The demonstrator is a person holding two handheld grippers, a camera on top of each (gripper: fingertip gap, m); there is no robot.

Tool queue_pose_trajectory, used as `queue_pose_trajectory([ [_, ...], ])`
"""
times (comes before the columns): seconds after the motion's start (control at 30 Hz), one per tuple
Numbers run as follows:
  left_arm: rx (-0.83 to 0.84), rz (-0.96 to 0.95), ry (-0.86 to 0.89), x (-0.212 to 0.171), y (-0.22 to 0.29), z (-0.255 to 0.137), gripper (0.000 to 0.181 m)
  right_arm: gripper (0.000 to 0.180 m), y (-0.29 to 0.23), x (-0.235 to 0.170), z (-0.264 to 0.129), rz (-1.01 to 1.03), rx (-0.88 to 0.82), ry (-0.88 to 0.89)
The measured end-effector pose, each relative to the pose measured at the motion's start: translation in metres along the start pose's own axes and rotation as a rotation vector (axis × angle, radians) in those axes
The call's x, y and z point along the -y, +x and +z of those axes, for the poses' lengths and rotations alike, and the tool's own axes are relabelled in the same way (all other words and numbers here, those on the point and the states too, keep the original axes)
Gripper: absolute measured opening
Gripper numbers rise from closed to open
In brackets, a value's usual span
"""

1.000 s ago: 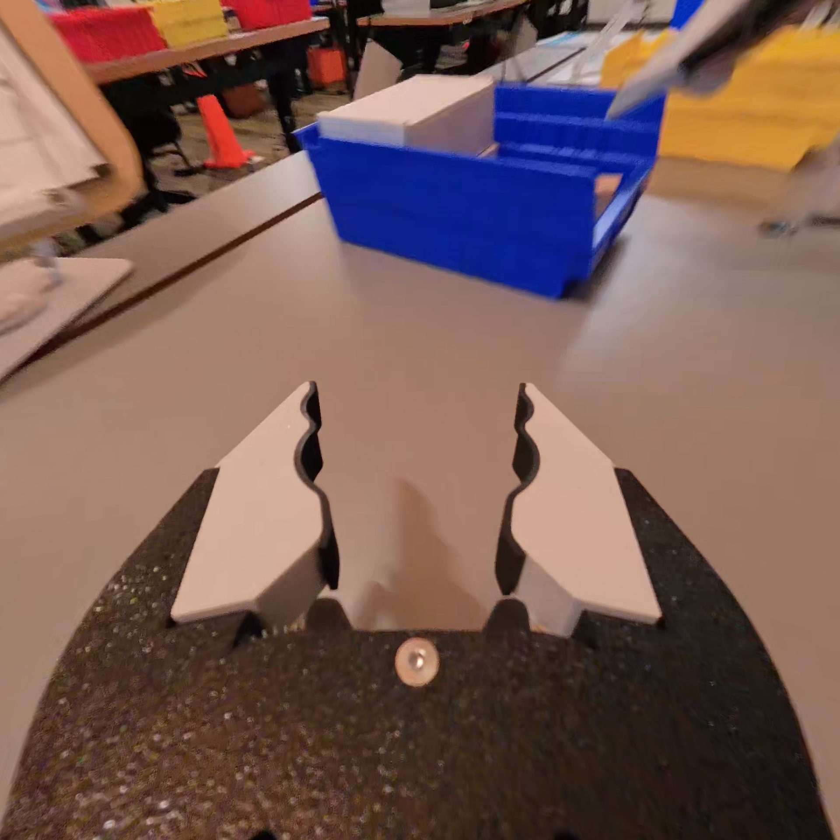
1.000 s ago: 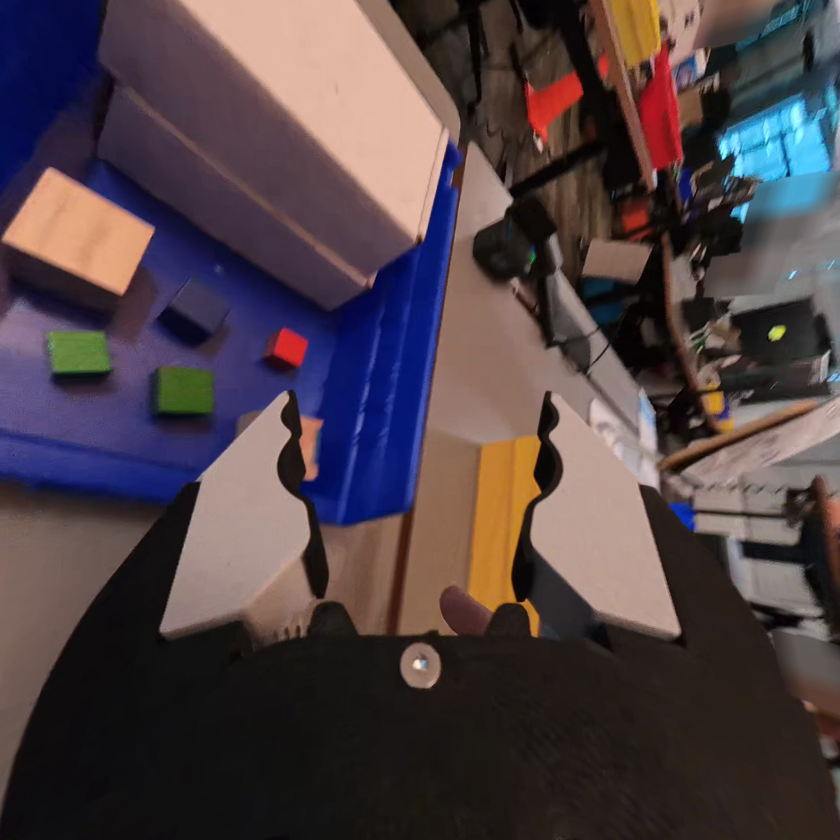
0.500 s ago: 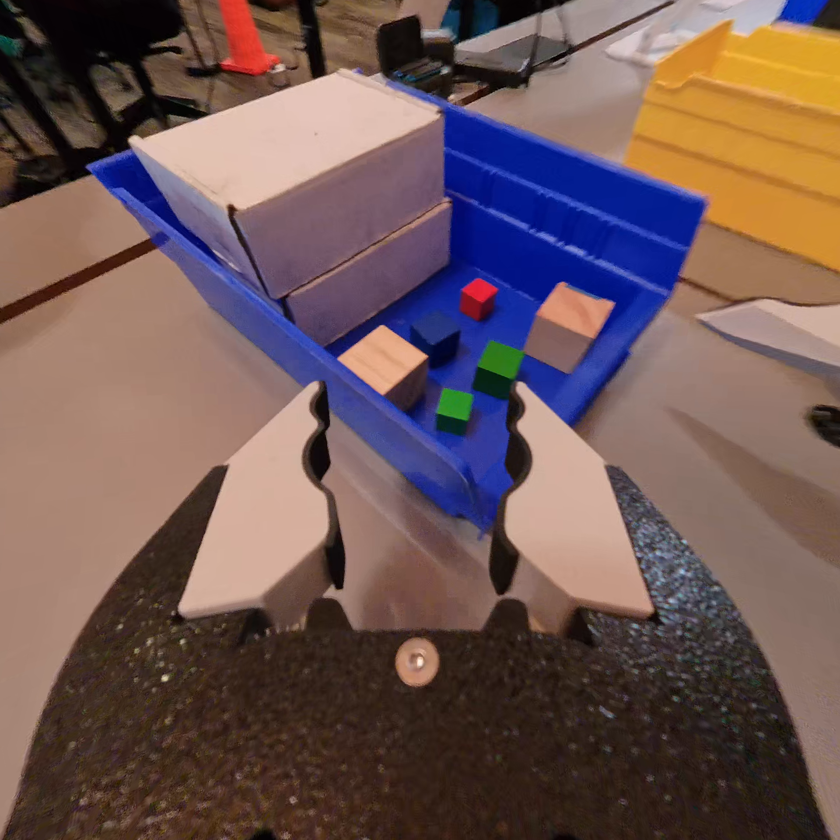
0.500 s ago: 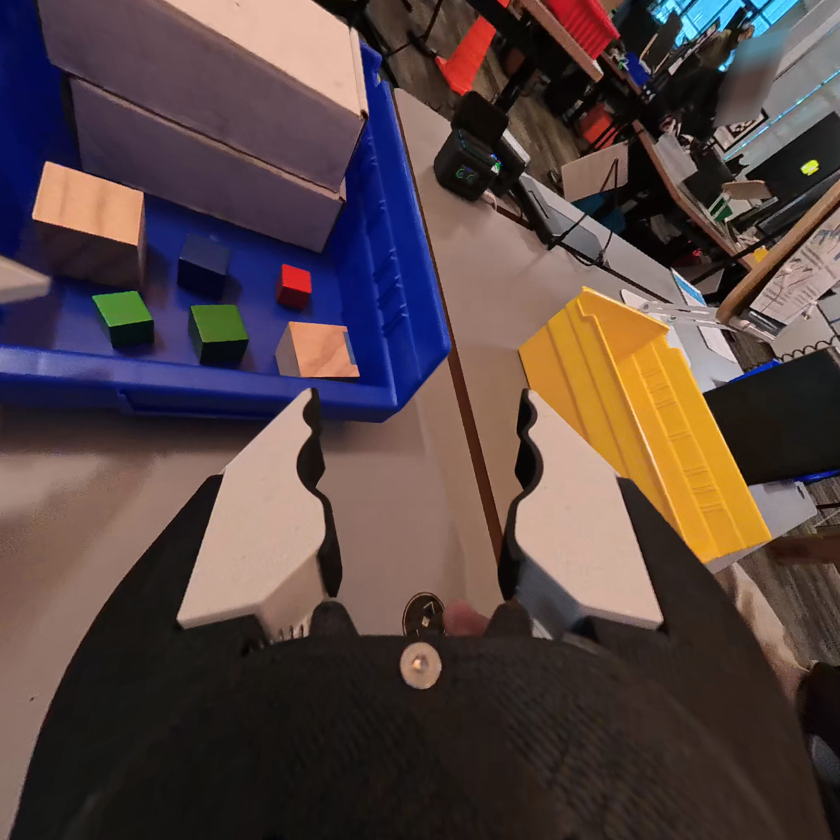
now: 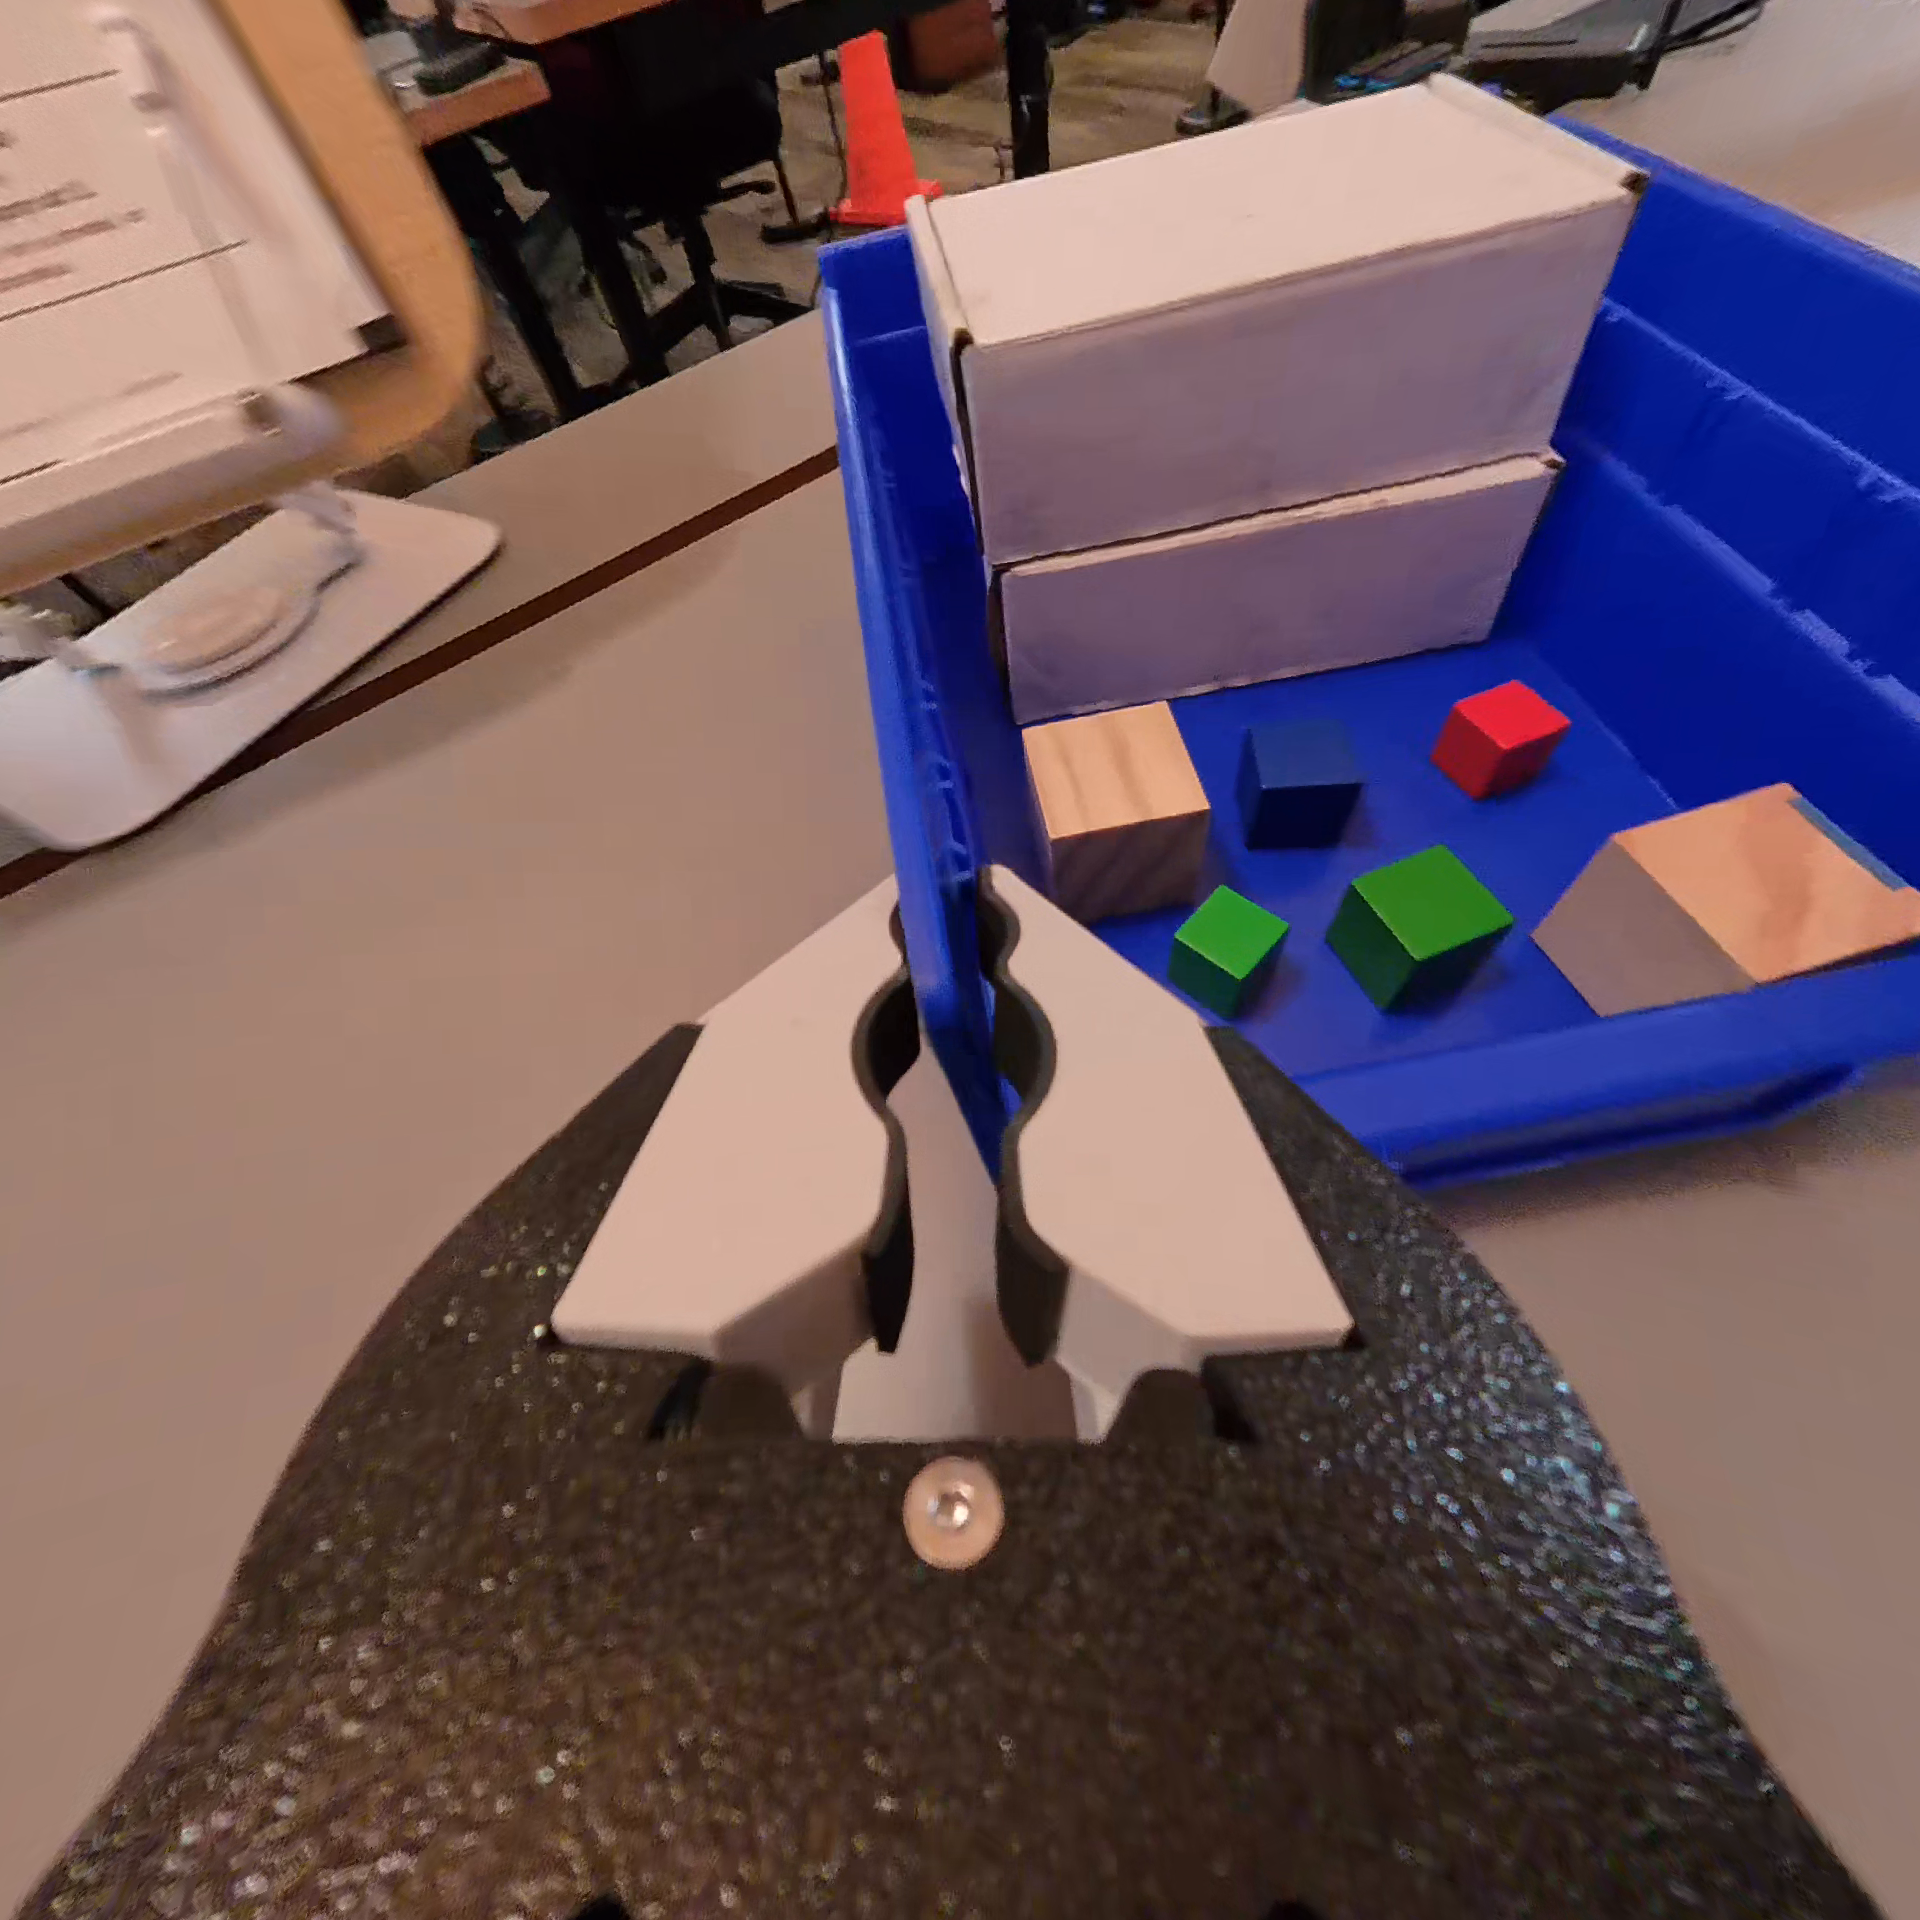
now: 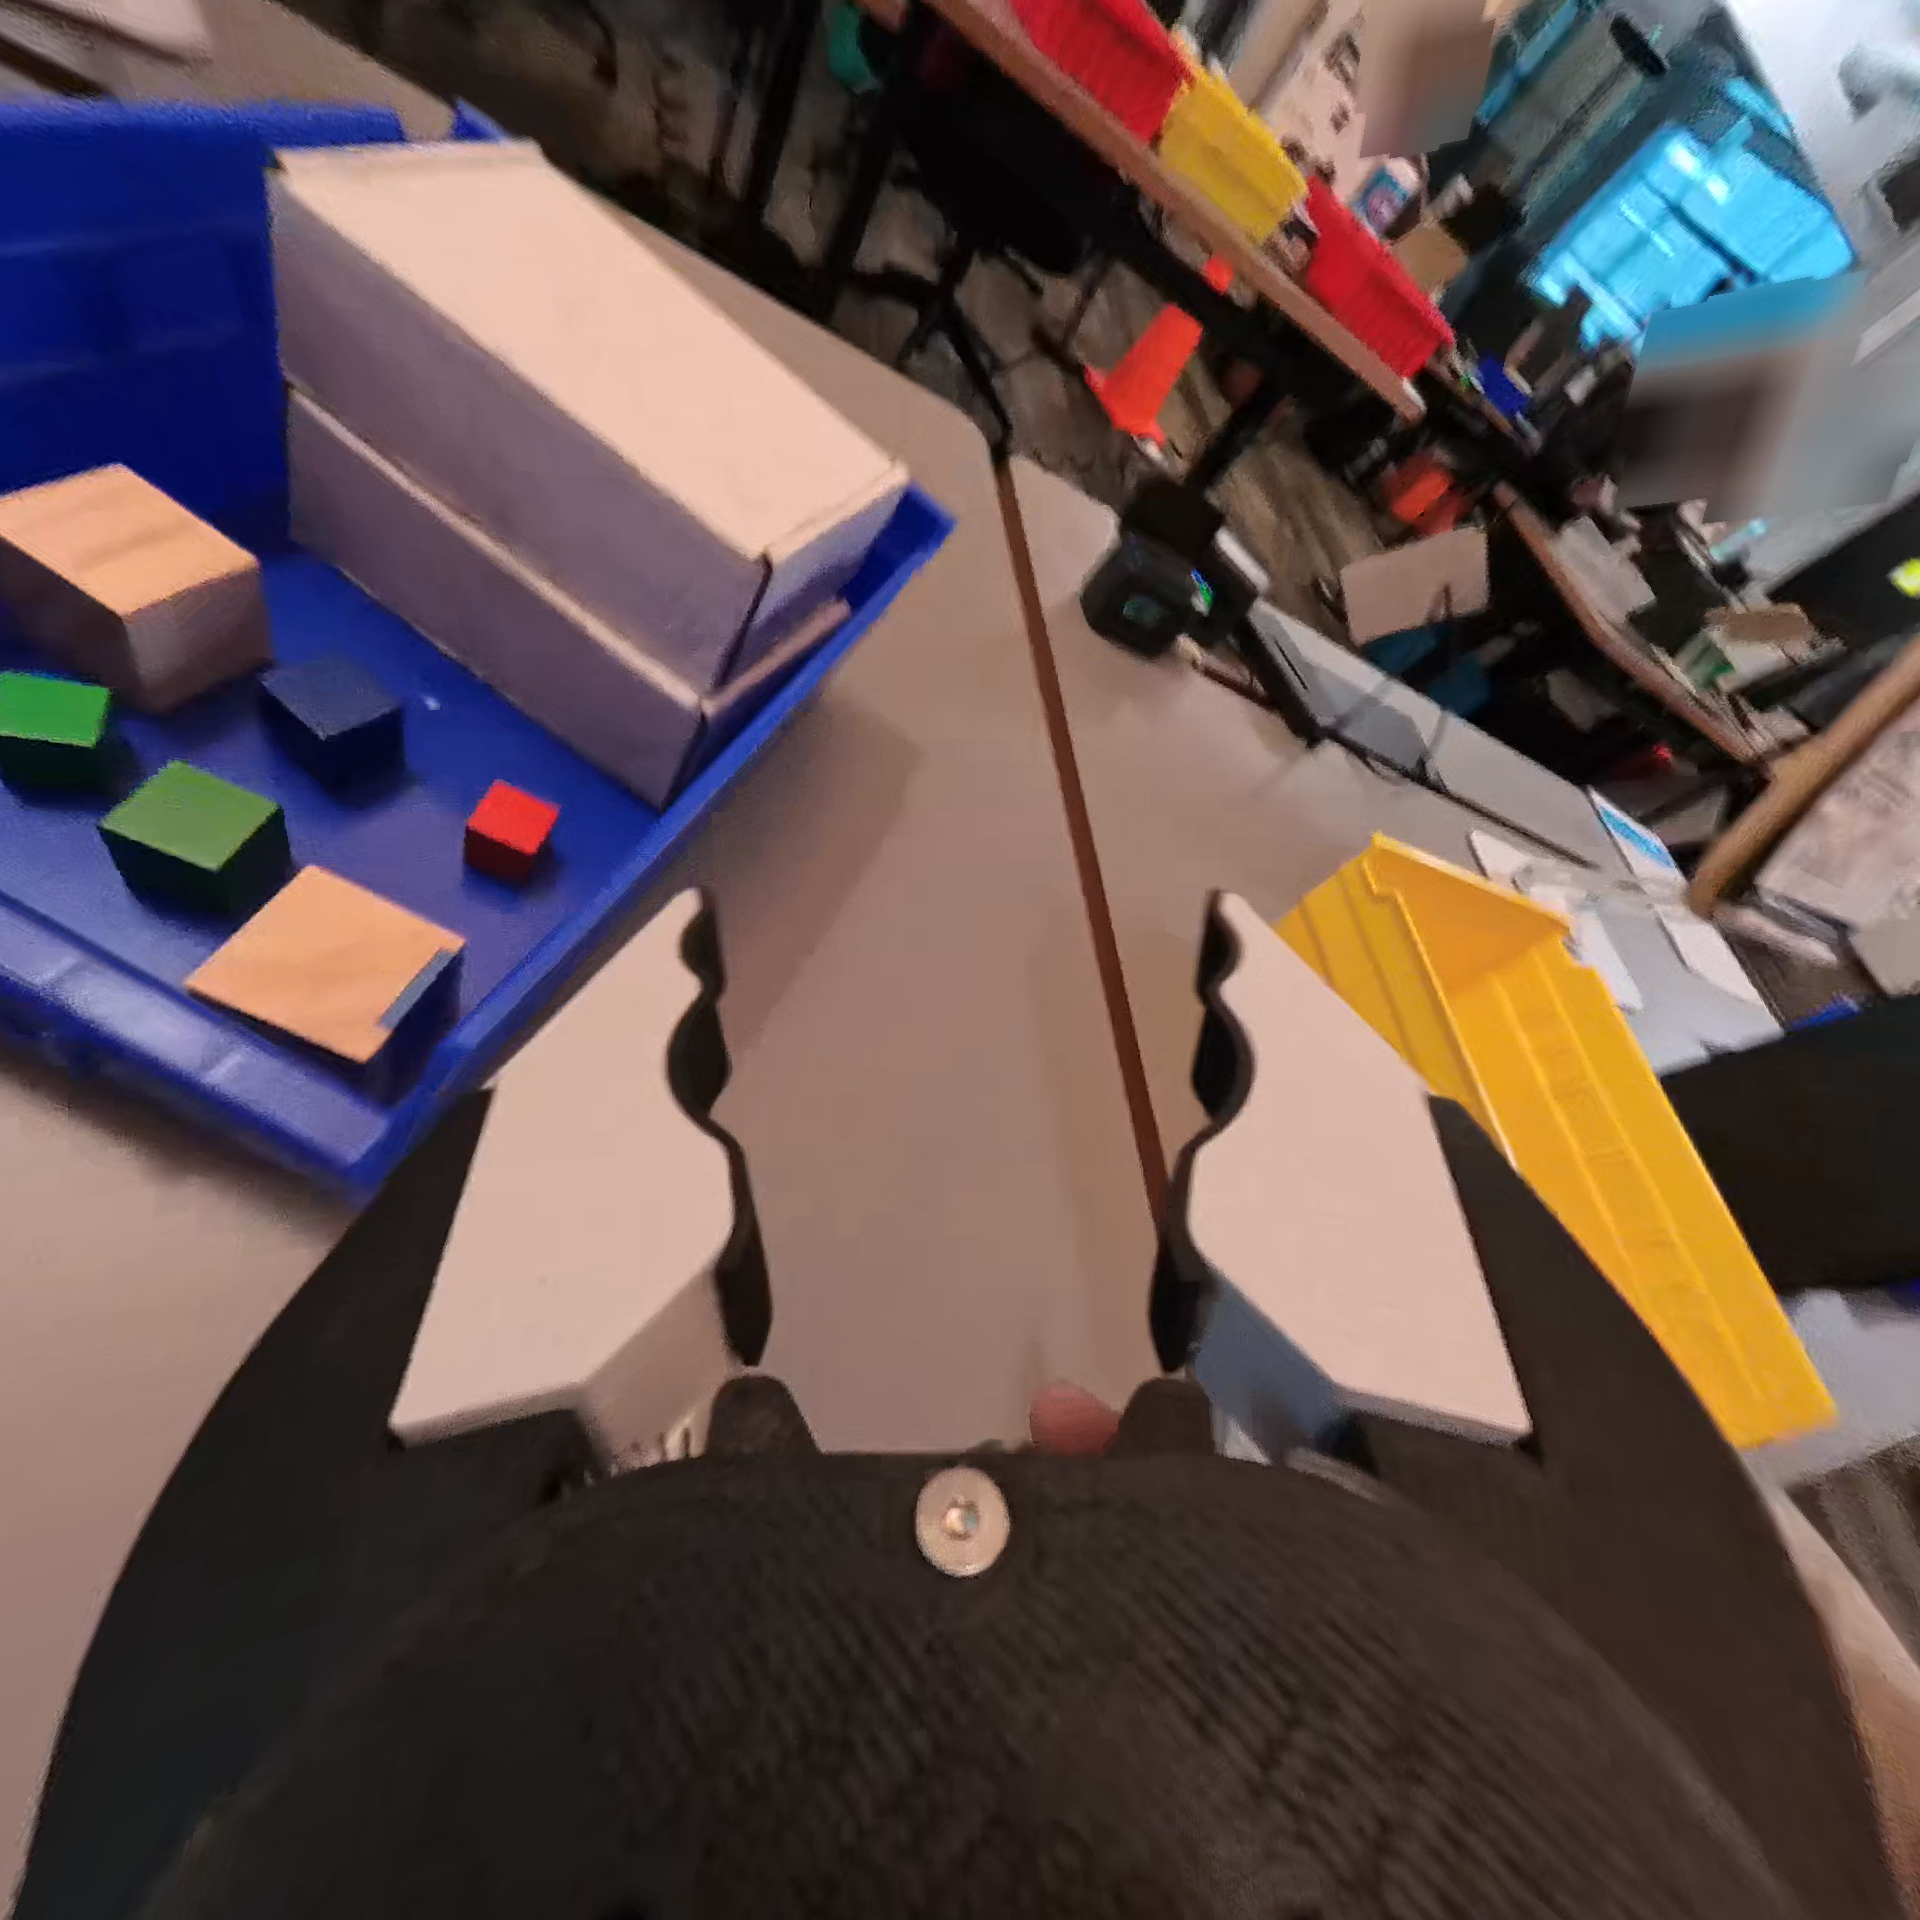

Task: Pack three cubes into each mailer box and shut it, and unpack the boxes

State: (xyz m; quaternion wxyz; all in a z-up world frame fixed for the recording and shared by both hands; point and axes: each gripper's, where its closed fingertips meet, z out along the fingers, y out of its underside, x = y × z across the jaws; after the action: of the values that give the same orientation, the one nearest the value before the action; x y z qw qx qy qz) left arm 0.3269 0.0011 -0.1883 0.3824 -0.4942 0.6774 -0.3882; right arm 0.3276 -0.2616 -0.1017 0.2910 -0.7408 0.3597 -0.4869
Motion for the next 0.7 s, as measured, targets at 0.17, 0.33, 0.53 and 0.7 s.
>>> queue_pose_trajectory([
  [0.17,0.058,-0.019,0.016,-0.039,-0.054,-0.07,0.003,0.1,-0.078,0.102,-0.068,0.18,0.398,0.401],
  [0.33,0.144,-0.073,0.008,-0.074,-0.093,-0.137,0.003,0.103,-0.192,0.188,-0.103,0.185,0.747,0.532],
  [0.53,0.232,-0.12,0.039,-0.1,-0.118,-0.189,0.003,0.103,-0.328,0.318,-0.09,0.261,1.036,0.44],
  [0.7,0.237,-0.125,0.096,-0.104,-0.123,-0.201,0.003,0.092,-0.471,0.343,-0.043,0.355,1.217,0.011],
])
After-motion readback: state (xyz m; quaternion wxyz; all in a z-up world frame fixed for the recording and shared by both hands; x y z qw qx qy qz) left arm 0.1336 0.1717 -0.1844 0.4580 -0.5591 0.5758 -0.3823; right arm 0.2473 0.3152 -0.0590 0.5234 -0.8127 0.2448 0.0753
